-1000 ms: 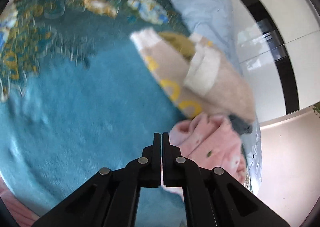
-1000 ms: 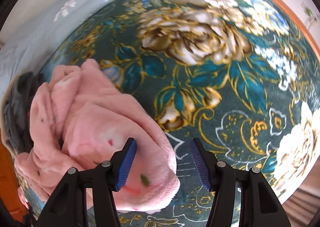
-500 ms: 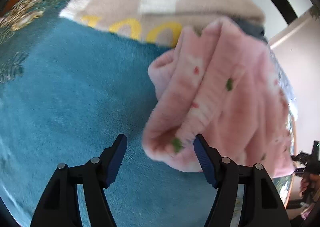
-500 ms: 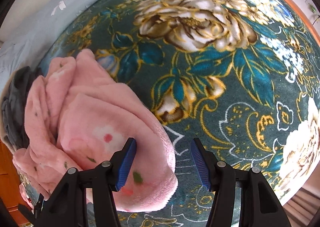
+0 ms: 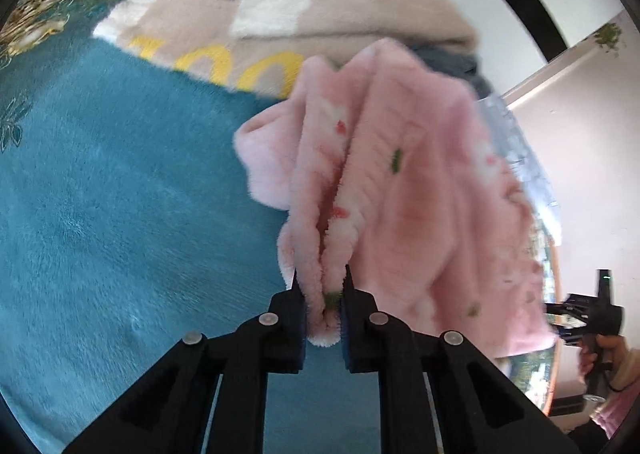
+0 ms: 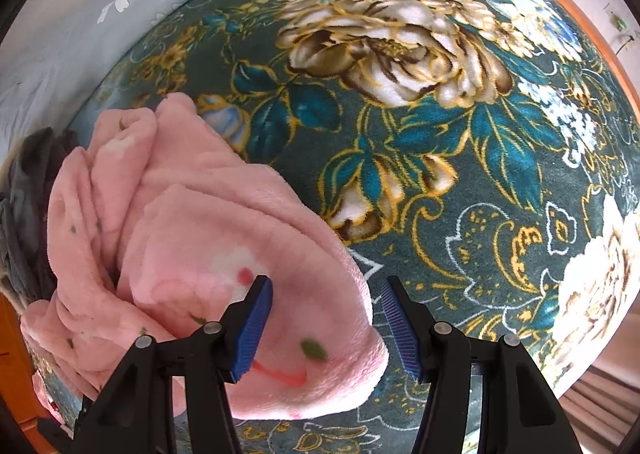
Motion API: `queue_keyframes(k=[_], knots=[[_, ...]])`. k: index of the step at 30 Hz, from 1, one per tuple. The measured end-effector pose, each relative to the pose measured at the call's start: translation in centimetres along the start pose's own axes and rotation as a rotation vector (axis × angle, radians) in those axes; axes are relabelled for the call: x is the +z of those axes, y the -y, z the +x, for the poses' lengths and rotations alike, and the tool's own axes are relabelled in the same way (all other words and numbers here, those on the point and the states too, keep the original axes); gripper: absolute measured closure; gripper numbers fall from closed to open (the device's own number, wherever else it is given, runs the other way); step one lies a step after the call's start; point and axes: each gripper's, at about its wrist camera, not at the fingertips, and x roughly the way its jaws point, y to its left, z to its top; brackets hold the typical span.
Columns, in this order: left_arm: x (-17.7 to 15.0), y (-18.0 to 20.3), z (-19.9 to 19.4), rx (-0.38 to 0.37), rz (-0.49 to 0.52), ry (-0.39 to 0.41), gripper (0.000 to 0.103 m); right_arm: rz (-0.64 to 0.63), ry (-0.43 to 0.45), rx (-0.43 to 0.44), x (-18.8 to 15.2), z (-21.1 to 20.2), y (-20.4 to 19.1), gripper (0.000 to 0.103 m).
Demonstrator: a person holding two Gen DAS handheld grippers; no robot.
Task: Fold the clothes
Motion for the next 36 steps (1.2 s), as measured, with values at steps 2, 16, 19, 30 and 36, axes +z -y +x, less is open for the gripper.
queue_keyframes(k=[2,16,19,30,36], knots=[[-0.2,0.4,-1.7,-0.07,-0.009,0.024,0.091,0.0,0.007,-0.014,-0.3,-0.3,-0.3,0.042],[4.7,-6.1,-14.0,-0.168,-0.289,0.396,0.091,-0.016,0.048,0.033,-1.5,-2.0,-2.3,0.042],[1.8,-12.3,-14.1,-0.06,-0.509,0.374,0.091,0.022,0.044,0.049,-1.5,-1.5,-1.3,0.042],[-3.6,-17.5,-10.8,0.028,-0.765,0.266,0.09,0.143,0.026,0.106,-2.1,0.4,4.6,0.042],[-3.2,-16.2,-11.9,0.037,-0.759,0.287,0.09,0.226,0.005,0.242,-2.0,2.2,5.1,0.042]])
